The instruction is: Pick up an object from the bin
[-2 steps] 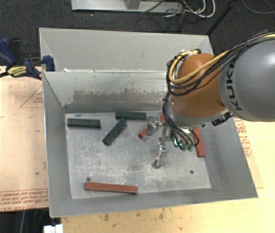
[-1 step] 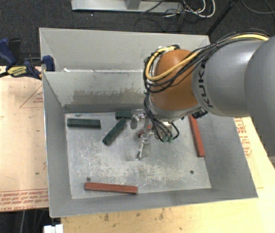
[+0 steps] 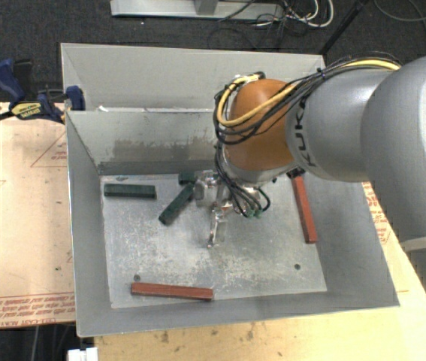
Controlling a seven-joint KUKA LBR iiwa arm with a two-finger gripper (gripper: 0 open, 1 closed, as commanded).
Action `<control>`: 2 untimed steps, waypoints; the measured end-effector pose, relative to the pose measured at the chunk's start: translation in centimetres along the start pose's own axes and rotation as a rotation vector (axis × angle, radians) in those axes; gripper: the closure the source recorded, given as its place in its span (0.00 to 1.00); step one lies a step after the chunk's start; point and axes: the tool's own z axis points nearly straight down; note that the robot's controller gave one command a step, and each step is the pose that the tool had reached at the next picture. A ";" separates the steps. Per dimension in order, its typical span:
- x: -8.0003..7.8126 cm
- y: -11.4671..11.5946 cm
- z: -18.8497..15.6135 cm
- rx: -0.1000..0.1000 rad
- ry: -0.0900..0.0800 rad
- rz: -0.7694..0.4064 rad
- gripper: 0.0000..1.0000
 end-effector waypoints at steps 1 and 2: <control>-2.5 5.6 1.5 0.002 -0.001 0.325 1.00; -2.5 5.6 1.5 0.002 -0.001 0.325 1.00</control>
Offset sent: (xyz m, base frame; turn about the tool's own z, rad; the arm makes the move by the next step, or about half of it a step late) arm 0.0000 0.0000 0.0000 0.0000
